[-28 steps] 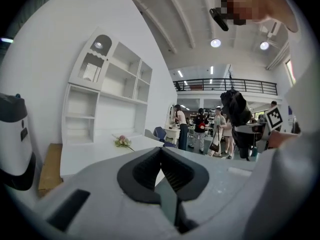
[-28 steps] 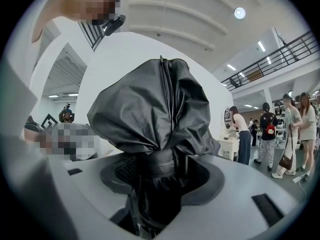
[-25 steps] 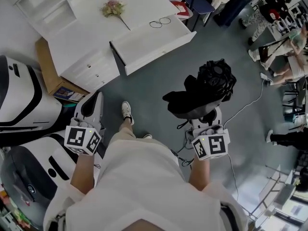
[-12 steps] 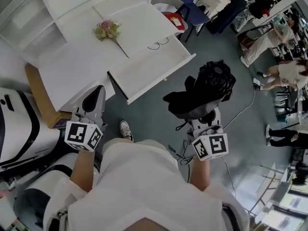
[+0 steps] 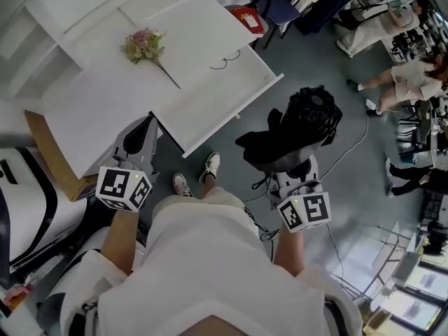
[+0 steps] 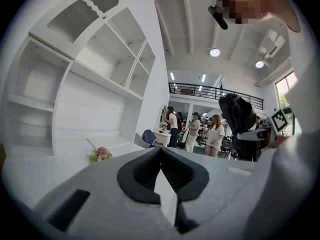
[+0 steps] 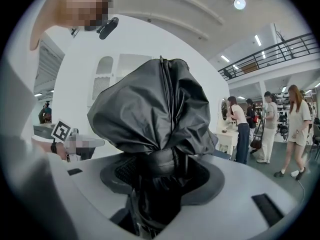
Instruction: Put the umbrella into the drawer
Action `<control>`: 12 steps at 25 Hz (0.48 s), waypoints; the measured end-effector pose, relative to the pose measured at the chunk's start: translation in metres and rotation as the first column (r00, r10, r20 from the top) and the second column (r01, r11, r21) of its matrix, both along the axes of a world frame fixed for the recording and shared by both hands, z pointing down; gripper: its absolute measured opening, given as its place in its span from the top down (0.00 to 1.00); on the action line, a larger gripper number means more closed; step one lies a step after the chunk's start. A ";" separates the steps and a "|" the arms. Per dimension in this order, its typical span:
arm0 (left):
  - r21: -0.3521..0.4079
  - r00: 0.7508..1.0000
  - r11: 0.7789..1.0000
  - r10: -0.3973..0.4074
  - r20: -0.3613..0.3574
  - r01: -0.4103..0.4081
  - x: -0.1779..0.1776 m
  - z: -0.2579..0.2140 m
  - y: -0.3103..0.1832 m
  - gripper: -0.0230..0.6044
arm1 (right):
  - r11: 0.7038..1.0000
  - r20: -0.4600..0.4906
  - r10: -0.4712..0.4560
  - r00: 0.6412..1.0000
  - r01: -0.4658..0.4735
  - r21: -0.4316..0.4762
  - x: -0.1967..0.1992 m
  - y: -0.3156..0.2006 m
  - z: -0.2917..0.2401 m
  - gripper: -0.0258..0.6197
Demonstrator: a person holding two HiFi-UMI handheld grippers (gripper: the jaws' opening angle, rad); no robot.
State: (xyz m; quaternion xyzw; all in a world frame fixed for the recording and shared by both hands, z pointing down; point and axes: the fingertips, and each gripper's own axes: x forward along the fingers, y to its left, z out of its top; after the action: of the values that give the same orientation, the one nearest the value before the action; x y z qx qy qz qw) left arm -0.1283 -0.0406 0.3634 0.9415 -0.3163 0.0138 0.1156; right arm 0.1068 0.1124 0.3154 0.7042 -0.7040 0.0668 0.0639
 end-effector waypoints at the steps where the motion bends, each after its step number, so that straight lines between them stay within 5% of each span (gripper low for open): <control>1: -0.006 1.000 1.000 0.002 0.005 -0.002 0.005 0.004 -0.006 0.94 | 1.000 0.007 -0.002 1.000 0.002 0.000 0.005 -0.008 0.003 0.61; 5: -0.004 0.999 1.000 0.013 0.029 -0.013 0.040 0.009 -0.038 0.94 | 1.000 0.048 -0.019 0.999 0.019 0.006 0.032 -0.054 0.017 0.61; 12: 0.121 0.996 0.992 -0.043 0.078 0.033 0.067 -0.043 -0.079 0.94 | 0.999 0.152 -0.045 0.987 0.042 0.023 0.080 -0.097 0.023 0.61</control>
State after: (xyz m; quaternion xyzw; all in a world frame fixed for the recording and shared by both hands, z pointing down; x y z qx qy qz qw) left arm -0.0610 -0.1193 0.3207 0.9392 -0.3389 0.0304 0.0465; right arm 0.1870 0.0156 0.3385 0.6822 -0.7225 0.1120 0.0043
